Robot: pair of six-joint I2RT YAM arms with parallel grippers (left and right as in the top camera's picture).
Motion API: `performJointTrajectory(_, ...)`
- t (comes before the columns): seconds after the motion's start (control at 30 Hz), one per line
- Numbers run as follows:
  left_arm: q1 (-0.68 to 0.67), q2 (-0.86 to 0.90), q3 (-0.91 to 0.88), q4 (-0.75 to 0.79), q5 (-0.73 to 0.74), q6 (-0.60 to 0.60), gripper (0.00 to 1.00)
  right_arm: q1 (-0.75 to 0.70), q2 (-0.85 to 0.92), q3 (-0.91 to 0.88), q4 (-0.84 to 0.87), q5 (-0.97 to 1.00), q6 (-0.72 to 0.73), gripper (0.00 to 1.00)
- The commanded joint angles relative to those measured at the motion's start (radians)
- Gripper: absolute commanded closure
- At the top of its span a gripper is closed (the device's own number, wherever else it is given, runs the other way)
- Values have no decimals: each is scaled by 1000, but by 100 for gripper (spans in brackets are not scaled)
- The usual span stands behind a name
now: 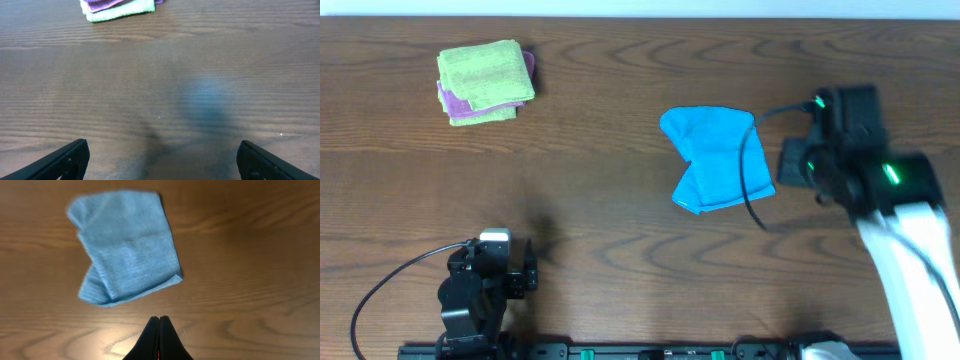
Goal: Fold the cloth
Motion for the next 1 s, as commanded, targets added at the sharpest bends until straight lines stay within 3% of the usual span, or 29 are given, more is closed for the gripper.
performJointTrajectory(0.0, 2, -6, -6, 0, -38, 11, 5, 14, -150, -81, -9, 8, -4, 98)
performJointTrajectory(0.1, 2, -6, -6, -2, -121, 10, 5, 17, -333, -172, -31, 10, 3, 98)
performJointTrajectory(0.37, 2, -6, -6, -35, -154, 11, 5, 17, -741, -304, -46, -8, 22, 98)
performJointTrajectory(0.53, 2, -6, -6, -31, -129, 10, 5, 17, -853, -366, -58, -8, 48, 98)
performJointTrajectory(0.73, 2, -6, -3, -22, 72, -34, 5, 17, -859, -398, -34, -34, 48, 98)
performJointTrajectory(0.77, 2, -6, -2, -21, 106, -53, 5, 17, -859, -398, -21, -34, 48, 96)
performJointTrajectory(0.83, 2, -6, -1, -7, 181, -80, 5, 17, -859, -398, 4, -34, 48, 72)
performJointTrajectory(0.9, 2, -6, -1, 16, 287, -96, 5, 17, -859, -398, 22, -34, 48, 60)
performJointTrajectory(0.97, 2, -6, -1, 37, 412, -107, 5, 17, -859, -398, 33, -34, 48, 30)
